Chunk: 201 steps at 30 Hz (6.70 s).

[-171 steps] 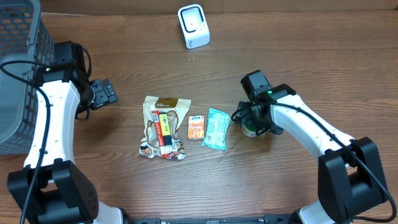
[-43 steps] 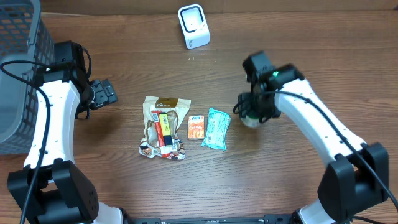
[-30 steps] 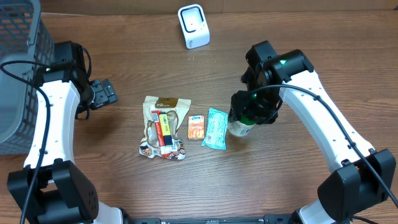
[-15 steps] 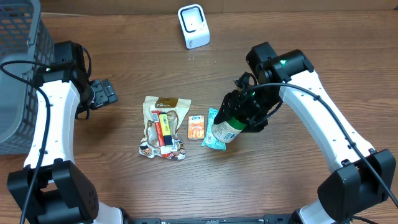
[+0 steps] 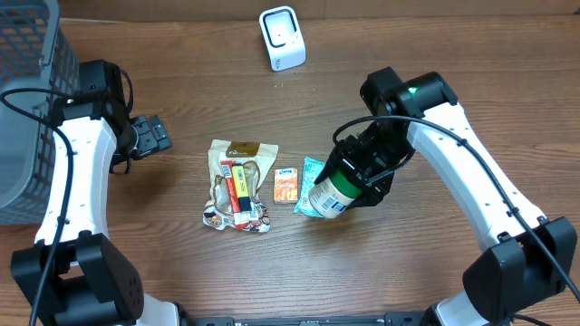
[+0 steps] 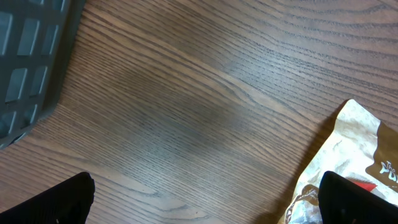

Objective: Scan the item barcode
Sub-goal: 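Lift the jar and carry it toward the white scanner, then hold the jar in front of the white scanner, then carry the jar to the right side and lower it onto the table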

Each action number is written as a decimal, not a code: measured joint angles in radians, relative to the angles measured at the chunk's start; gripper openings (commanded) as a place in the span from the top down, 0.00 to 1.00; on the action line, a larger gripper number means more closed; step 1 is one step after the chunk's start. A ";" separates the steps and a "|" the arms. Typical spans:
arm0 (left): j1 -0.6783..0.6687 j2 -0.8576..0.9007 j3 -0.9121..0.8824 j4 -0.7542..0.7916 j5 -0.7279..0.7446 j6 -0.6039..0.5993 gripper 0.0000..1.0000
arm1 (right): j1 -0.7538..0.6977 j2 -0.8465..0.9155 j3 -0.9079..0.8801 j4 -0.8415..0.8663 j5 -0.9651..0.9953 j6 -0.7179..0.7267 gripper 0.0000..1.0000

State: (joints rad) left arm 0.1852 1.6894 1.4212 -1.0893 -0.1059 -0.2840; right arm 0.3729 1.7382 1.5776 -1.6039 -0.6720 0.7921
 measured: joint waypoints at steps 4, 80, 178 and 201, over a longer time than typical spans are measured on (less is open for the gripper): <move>0.000 0.000 0.000 0.000 0.000 0.000 0.00 | 0.000 0.000 0.000 -0.019 -0.026 0.008 0.96; 0.000 0.000 0.000 -0.002 -0.001 0.000 0.00 | 0.021 0.487 0.576 1.232 0.579 -0.526 0.96; 0.000 0.000 0.000 -0.003 0.000 0.000 0.00 | -0.433 0.229 -0.064 0.439 0.688 -0.460 0.94; 0.000 0.000 0.000 -0.003 0.000 0.000 0.00 | -0.432 0.229 -0.181 0.514 0.864 -0.362 0.06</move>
State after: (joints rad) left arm 0.1852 1.6894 1.4212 -1.0920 -0.1059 -0.2840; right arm -0.0593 1.9671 1.3964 -1.0901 0.1917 0.4305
